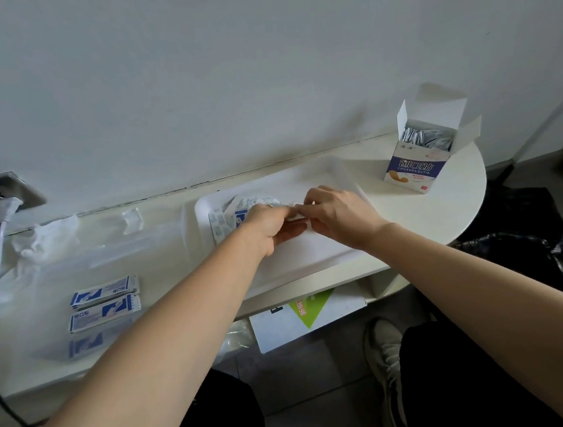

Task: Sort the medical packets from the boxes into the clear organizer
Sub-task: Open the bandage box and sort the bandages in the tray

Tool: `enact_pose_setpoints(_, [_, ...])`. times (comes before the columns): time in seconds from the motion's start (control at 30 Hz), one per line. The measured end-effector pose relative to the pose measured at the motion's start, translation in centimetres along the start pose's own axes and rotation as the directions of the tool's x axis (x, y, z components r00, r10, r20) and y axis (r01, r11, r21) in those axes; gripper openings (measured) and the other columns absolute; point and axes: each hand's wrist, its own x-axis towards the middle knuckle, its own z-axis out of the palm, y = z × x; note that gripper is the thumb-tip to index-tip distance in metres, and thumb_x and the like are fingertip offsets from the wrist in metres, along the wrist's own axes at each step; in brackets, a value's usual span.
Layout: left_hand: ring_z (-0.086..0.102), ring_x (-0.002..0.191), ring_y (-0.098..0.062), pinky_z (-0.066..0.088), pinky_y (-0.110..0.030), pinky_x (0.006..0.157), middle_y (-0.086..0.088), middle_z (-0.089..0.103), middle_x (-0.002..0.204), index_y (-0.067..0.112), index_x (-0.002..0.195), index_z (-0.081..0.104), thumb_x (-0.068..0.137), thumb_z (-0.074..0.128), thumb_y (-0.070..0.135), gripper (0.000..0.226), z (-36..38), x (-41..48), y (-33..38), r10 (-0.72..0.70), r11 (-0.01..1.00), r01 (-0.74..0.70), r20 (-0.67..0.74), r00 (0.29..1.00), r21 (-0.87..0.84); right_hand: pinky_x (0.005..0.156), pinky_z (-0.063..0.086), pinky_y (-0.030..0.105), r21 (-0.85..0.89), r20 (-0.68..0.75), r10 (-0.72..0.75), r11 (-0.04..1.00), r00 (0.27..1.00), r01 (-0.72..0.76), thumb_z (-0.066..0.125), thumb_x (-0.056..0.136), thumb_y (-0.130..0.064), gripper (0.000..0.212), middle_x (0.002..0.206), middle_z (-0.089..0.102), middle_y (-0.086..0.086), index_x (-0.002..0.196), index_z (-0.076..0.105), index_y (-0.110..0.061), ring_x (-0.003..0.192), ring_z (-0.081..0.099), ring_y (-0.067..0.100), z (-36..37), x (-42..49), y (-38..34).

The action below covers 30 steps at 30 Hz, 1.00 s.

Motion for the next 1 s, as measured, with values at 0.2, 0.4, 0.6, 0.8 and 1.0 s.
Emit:
enact_pose_setpoints(0.2, [0.064, 0.07, -0.02, 0.053, -0.02, 0.046, -0.014, 0.065, 0.093, 0.001, 0.106, 0.06, 0.086, 0.056, -0.011, 0.024, -0.6, -0.1, -1.0, 0.174, 0.972, -0.163, -0.057, 0.983, 0.17, 0.091, 0.044, 0.034, 0.278, 0.121, 0.215, 0.93, 0.969, -0.241, 0.044, 0.087, -0.049, 0.054, 0.123, 0.056, 0.007, 0.126, 0.061, -0.016, 0.112, 0.052, 0.023, -0.7, -0.4, 0.5])
enact_pose_setpoints(0.4, [0.066, 0.088, -0.026, 0.056, -0.029, 0.066, -0.012, 0.069, 0.098, 0.007, 0.104, 0.064, 0.084, 0.062, -0.003, 0.022, -1.3, -0.2, -1.8, 0.393, 0.846, -0.358, -0.009, 0.92, 0.394, 0.061, 0.039, 0.025, 0.44, 0.307, 0.387, 0.753, 0.87, -0.49, 0.061, 0.089, -0.026, 0.025, 0.089, 0.063, -0.003, 0.112, 0.061, -0.015, 0.08, 0.057, 0.021, -0.8, -0.2, 0.4])
enact_pose_setpoints(0.6, [0.06, 0.095, -0.015, 0.048, -0.027, 0.079, 0.003, 0.065, 0.104, 0.02, 0.109, 0.06, 0.083, 0.065, 0.008, 0.029, -1.8, -1.1, -2.3, 0.526, 0.672, -0.446, 0.044, 0.85, 0.591, 0.064, 0.038, 0.031, 0.352, 0.077, 0.355, 0.864, 0.932, -0.359, 0.06, 0.089, -0.016, 0.014, 0.093, 0.063, 0.005, 0.102, 0.063, -0.011, 0.079, 0.054, 0.023, -0.7, -0.3, 0.1])
enact_pose_setpoints(0.8, [0.053, 0.109, -0.019, 0.042, -0.024, 0.085, -0.004, 0.056, 0.12, 0.021, 0.119, 0.058, 0.081, 0.064, 0.002, 0.043, -1.5, -1.5, -3.3, 0.598, 0.427, -0.426, 0.105, 0.795, 0.798, 0.068, 0.045, 0.037, 0.257, 0.091, 0.234, 0.934, 0.968, -0.25, 0.063, 0.087, -0.014, 0.017, 0.091, 0.061, 0.011, 0.103, 0.066, -0.008, 0.083, 0.056, 0.03, 0.4, -1.2, -0.3])
enact_pose_setpoints(1.0, [0.041, 0.115, -0.027, 0.036, -0.032, 0.094, -0.006, 0.05, 0.121, 0.027, 0.122, 0.055, 0.084, 0.057, 0.007, 0.043, -1.7, -1.6, -3.6, 0.625, 0.248, -0.275, 0.064, 0.778, 0.929, 0.084, 0.045, 0.037, 0.18, 0.155, 0.348, 0.91, 0.924, -0.373, 0.067, 0.084, -0.027, 0.03, 0.104, 0.058, 0.008, 0.113, 0.064, -0.017, 0.097, 0.055, 0.027, 0.5, -1.8, 0.6])
